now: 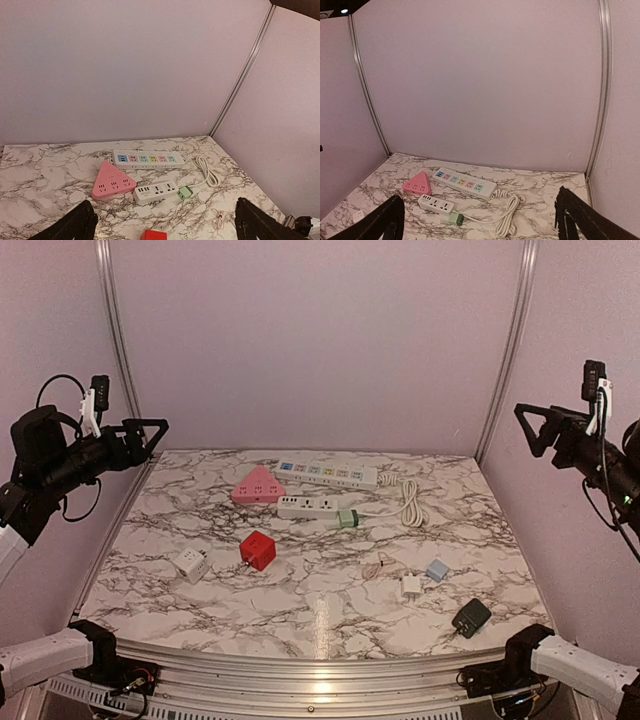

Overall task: Insert the plug
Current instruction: Move the socket to the center of the board.

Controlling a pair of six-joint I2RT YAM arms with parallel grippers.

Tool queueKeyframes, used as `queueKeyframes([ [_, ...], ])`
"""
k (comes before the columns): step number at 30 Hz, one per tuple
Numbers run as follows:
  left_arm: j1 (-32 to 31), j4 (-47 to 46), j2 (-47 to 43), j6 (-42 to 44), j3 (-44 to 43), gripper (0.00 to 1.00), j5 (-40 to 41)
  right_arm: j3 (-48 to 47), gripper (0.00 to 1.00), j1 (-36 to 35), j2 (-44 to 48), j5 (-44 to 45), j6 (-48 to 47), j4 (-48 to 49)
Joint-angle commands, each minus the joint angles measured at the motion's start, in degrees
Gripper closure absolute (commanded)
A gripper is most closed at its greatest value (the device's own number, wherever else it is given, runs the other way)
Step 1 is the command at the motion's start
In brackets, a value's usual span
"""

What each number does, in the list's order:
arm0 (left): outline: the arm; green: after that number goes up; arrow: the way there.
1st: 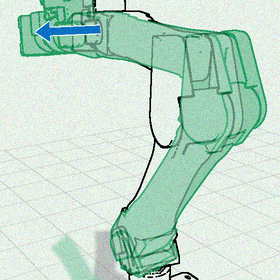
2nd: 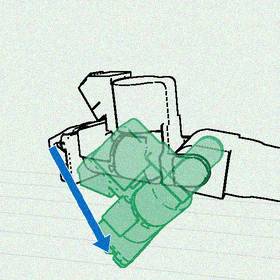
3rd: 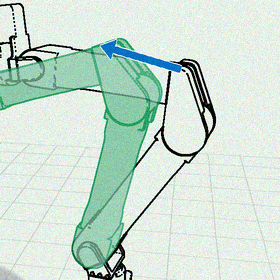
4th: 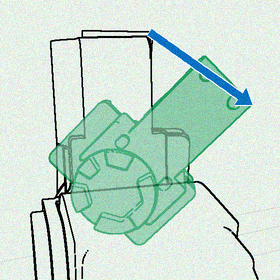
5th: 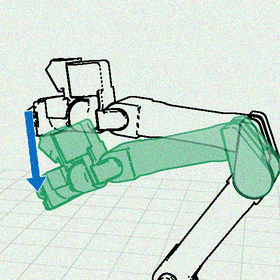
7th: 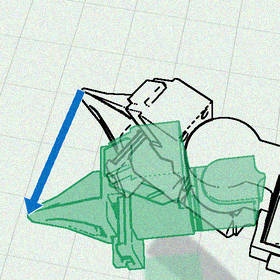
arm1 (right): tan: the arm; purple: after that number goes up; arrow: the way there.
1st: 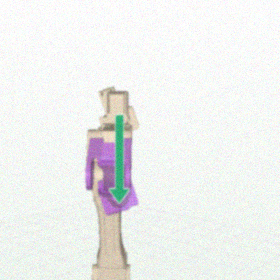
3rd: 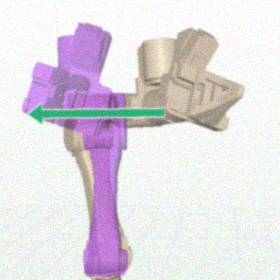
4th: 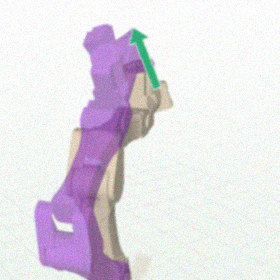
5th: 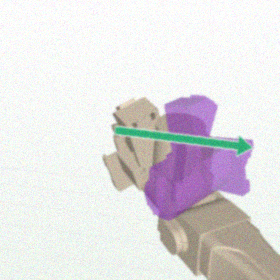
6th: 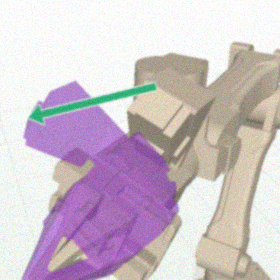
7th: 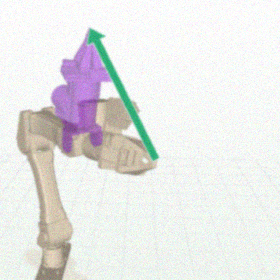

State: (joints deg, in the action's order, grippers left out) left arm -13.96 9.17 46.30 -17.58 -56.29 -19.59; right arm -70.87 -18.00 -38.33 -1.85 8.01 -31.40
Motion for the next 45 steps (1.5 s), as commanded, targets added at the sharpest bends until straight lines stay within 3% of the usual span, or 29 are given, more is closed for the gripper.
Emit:
queueKeyframes([
  [1, 0.2, 0.1, 0.2, 0.6, -1.1, 0.01, -1.0, -2.0, 0.01, 0.6, 1.1, 1.6, 4.6, 2.1],
  [21, 0.2, -1.9, 2.5, -0.2, 1.1, 0.01, -2.0, 1.6, 0.01, 0.5, 0.9, 0.4, 0.6, 3.0],
  [26, 0.2, -1.6, 4.5, 0.2, 2.4, 0.01, -3.2, 5.0, 0.01, 0.5, 0.0, -1.7, -5.6, 1.5],
  [30, 0.2, -1.4, 6.6, -0.3, 3.7, 0.01, -3.1, 7.5, 0.02, 0.6, -0.1, 0.6, -5.6, 1.0],
  [37, -0.6, -0.2, 12.5, -1.6, 5.4, 0.01, -5.3, 9.0, 0.02, 0.5, -1.3, -3.1, -4.4, -0.9],
  [45, -4.7, 0.2, 15.8, -1.9, 6.5, 0.01, 1.0, 9.4, 0.01, 0.5, -5.3, -3.5, -4.3, -5.8],
])
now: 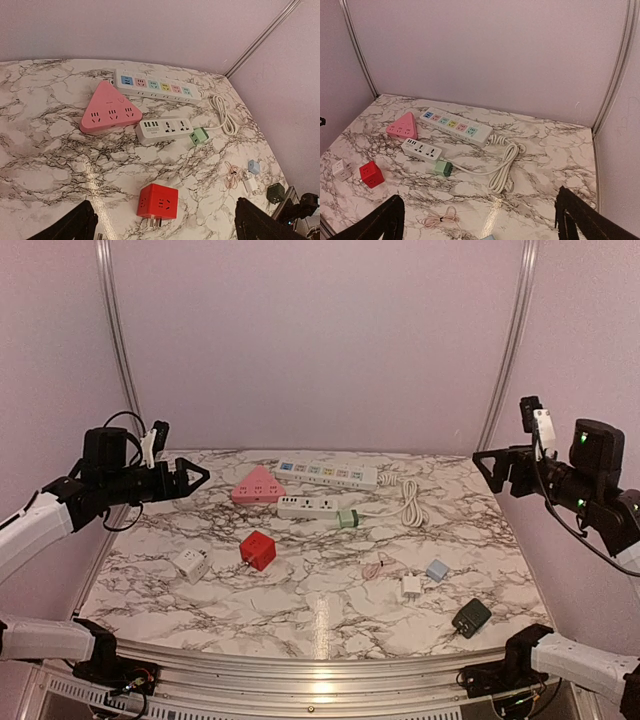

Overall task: Insert the plug
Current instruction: Move the socket to the center of the board.

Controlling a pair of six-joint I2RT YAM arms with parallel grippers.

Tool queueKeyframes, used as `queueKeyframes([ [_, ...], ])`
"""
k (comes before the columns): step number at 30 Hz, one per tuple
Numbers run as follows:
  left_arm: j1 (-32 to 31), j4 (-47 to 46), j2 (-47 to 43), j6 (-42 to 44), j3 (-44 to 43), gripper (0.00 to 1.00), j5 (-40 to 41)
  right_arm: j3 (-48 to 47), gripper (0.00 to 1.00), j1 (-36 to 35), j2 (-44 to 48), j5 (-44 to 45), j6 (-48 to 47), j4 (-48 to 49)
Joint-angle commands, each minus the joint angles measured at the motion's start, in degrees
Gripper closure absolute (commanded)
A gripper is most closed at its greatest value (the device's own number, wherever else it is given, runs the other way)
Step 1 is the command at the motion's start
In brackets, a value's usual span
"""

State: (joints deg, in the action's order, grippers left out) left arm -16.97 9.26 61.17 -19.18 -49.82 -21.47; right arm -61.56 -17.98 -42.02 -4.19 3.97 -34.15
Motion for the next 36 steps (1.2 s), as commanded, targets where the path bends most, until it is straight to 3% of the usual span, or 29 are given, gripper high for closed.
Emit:
queueKeyframes([
  [1, -2.4, 0.4, 1.8, -0.3, -0.3, 0.01, 3.9, 0.3, 0.01, 0.5, -2.0, -1.4, -0.3, -3.1],
  [8, -9.4, 5.1, 8.4, 2.1, -4.4, 0.01, 15.9, 1.8, 0.02, 0.5, -4.7, -1.6, -0.3, -2.7],
  [16, -12.5, 5.2, 19.4, 2.6, -11.2, 0.01, 21.0, 3.3, 0.01, 0.5, -6.5, -4.1, 0.5, -2.0],
  [30, -14.9, 6.1, 38.9, 4.6, -28.8, 0.01, 24.6, 5.0, 0.01, 0.6, -4.3, -6.1, 1.3, -2.4],
  [36, -15.5, 6.7, 48.8, 8.3, -39.2, 0.01, 22.7, 5.6, 0.02, 0.5, -2.4, -7.1, 1.9, -2.3],
])
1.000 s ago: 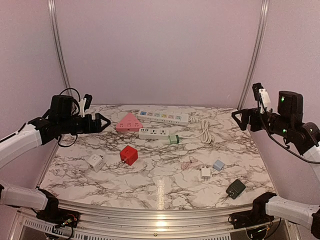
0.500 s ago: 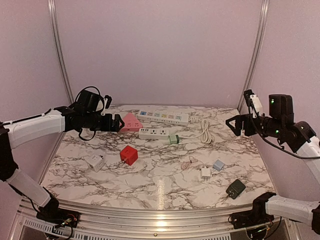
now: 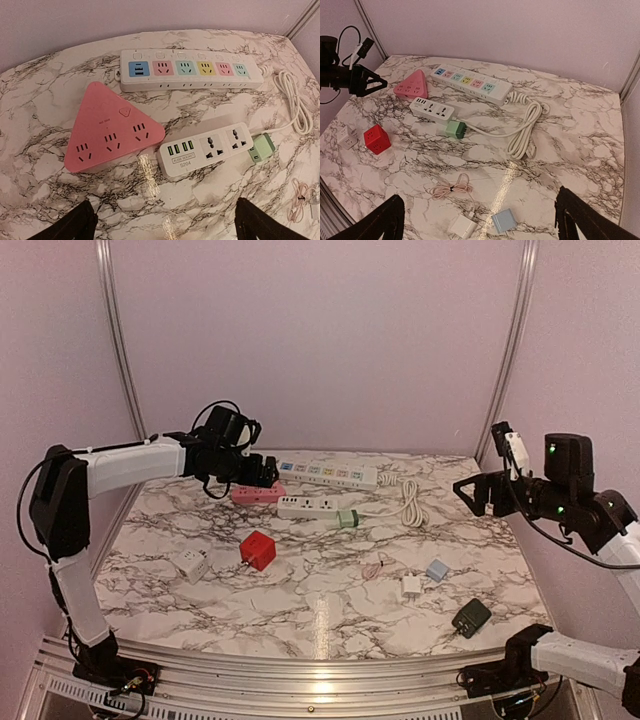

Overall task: Insert the plug
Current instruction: Move the socket to the center of the board.

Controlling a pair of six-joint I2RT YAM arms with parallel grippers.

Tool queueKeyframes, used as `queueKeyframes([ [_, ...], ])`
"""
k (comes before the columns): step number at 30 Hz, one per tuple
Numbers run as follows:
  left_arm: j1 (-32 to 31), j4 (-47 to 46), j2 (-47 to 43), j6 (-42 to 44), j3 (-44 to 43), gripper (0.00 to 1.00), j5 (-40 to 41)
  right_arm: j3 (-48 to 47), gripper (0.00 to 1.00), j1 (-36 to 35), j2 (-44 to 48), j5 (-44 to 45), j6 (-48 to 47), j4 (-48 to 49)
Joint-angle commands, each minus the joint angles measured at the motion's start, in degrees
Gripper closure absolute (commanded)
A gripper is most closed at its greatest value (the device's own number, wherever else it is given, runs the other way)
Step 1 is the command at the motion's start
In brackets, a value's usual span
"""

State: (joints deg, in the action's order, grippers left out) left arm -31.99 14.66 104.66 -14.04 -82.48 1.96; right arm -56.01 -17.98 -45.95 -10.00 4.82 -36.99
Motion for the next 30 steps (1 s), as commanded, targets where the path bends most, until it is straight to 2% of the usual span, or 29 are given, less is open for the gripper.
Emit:
queueKeyframes([
  [1, -0.5, 1.5, 6.8, 3.3, -8.6, 0.01, -1.2, 0.0, 0.02, 0.5, 1.6, -1.2, 1.1, 0.3],
  [5, -0.5, 1.6, 13.0, 2.6, -16.0, 0.01, -4.1, 0.0, 0.02, 0.5, 2.1, -1.5, 1.3, -0.3],
  [14, -1.5, 1.5, 25.6, -4.5, -28.9, 0.01, -10.9, 0.5, 0.01, 0.6, 3.9, -2.1, 2.3, -1.0],
  [22, -2.6, -2.7, 32.4, -9.1, -32.6, 0.01, -16.0, 1.4, 0.02, 0.5, 4.8, -2.5, 2.8, -0.9],
  [30, -2.7, -6.3, 36.9, -9.5, -35.8, 0.01, -17.6, 2.2, 0.02, 0.6, 5.2, -3.0, 3.3, -0.7],
])
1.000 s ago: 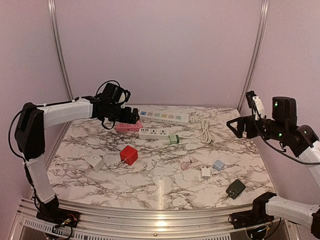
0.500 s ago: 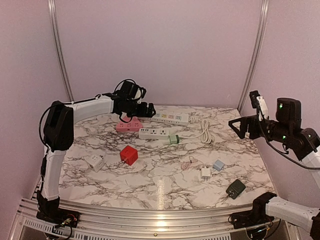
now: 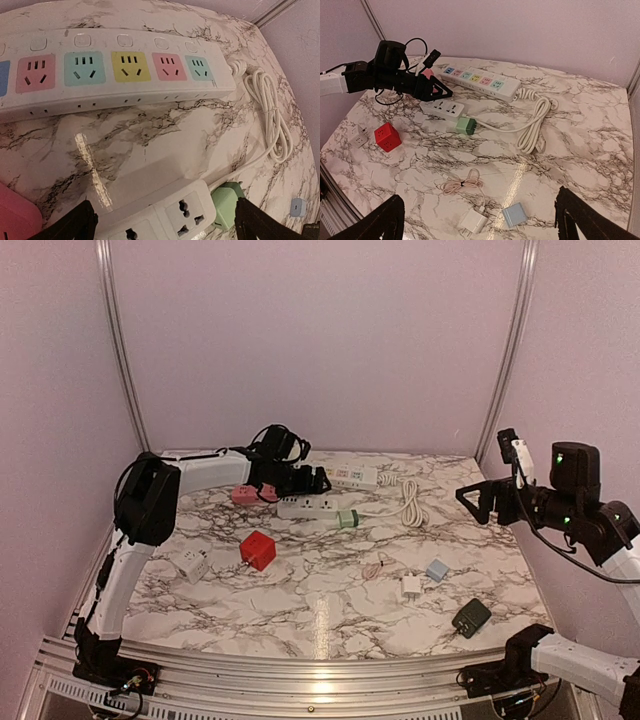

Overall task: Insert the plug
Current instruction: Move the socket to the center of the board.

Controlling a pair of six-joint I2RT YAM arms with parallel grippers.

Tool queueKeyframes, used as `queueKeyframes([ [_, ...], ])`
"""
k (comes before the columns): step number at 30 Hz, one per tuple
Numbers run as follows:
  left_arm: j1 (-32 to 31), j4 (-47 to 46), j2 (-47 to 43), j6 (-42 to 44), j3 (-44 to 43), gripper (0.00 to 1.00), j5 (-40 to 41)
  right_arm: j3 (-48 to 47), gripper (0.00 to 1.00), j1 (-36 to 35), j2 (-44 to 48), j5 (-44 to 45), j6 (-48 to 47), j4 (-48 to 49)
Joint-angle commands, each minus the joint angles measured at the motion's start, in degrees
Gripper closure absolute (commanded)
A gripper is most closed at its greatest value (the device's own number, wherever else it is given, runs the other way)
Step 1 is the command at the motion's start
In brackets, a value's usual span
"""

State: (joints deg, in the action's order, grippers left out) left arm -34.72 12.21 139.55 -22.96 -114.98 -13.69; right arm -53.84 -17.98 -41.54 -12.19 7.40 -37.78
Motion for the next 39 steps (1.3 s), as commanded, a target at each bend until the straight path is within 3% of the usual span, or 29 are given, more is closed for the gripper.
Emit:
queueKeyframes([
  [1, 0.0, -3.8, 2.6, -0.5, -3.7, 0.01, -2.1, 0.2, 0.01, 0.6, 1.0, -0.7, 0.7, 0.1],
  [13, -0.1, -1.1, 5.1, -1.2, -2.8, 0.01, -4.7, 1.0, 0.02, 0.5, 1.3, -1.0, 1.4, 0.8],
  [23, -2.1, 0.3, -0.9, 0.6, 7.2, 0.01, -7.5, 1.6, 0.01, 0.5, 0.8, -1.4, 1.4, 1.7],
  [39, -3.2, 2.9, -6.4, 6.4, 14.0, 0.01, -9.7, 1.4, 0.01, 0.5, 1.2, -2.0, 1.3, 1.3],
])
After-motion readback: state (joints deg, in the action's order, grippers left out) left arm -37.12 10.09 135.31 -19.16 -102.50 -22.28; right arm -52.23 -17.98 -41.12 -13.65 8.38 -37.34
